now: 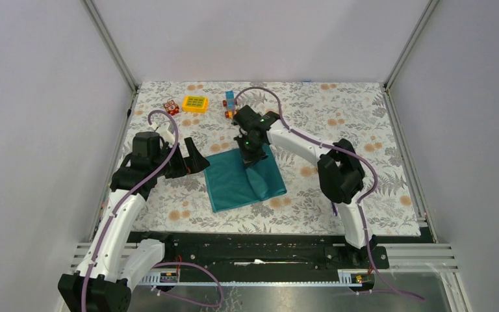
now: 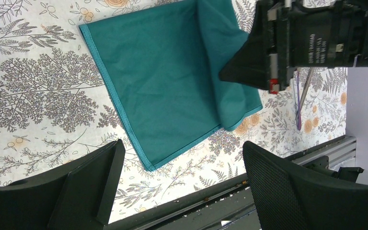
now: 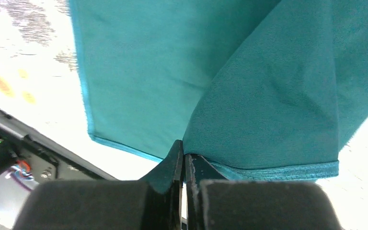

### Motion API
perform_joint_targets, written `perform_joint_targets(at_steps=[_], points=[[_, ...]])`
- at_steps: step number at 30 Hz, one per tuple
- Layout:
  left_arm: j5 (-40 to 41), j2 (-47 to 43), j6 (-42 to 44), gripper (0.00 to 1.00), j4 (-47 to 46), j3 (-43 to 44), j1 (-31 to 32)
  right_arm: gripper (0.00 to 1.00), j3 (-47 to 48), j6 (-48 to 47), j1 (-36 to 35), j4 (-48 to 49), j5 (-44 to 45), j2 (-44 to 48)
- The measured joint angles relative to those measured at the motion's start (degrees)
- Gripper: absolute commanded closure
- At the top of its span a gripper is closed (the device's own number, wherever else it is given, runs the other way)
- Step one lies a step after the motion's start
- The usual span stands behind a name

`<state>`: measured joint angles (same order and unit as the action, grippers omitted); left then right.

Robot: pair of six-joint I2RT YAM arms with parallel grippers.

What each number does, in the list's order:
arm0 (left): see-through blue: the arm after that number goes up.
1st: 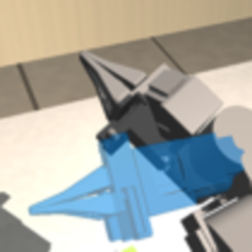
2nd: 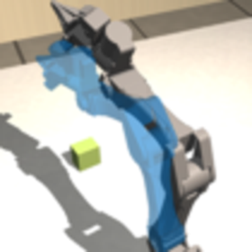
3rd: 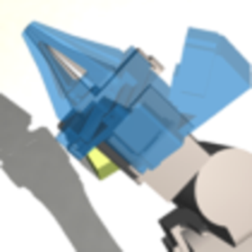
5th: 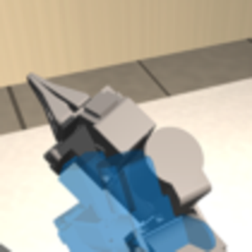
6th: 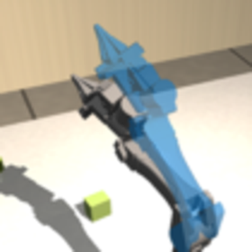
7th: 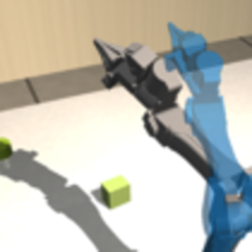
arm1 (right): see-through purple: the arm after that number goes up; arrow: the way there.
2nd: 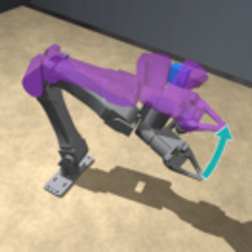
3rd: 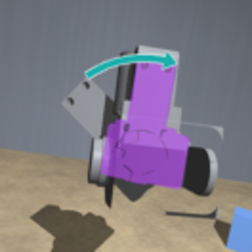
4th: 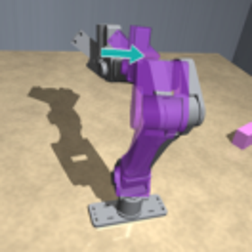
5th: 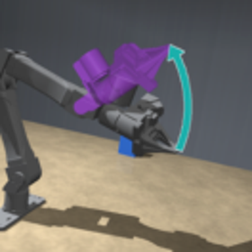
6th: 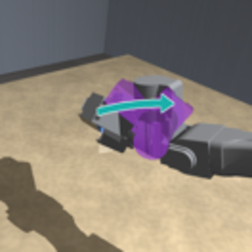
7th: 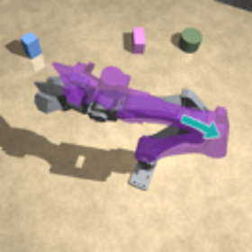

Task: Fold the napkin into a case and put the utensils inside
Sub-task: Fold the rectangle-folded napkin at the center of the board.

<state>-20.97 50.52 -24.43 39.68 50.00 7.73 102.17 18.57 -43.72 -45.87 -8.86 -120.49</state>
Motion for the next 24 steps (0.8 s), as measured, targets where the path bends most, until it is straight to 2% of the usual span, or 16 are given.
perform_joint_targets(at_steps=[8, 24], points=[[0.2, -0.2, 0.0, 0.01, 0.0, 0.0, 0.0, 1.00, 6.7, 2.6, -5.1, 2.5, -4.7, -6.0], [0.2, -0.2, 0.0, 0.01, -0.4, 0.0, 0.0, 1.00, 13.3, 4.5, -6.1, 2.9, -8.0, -13.0]])
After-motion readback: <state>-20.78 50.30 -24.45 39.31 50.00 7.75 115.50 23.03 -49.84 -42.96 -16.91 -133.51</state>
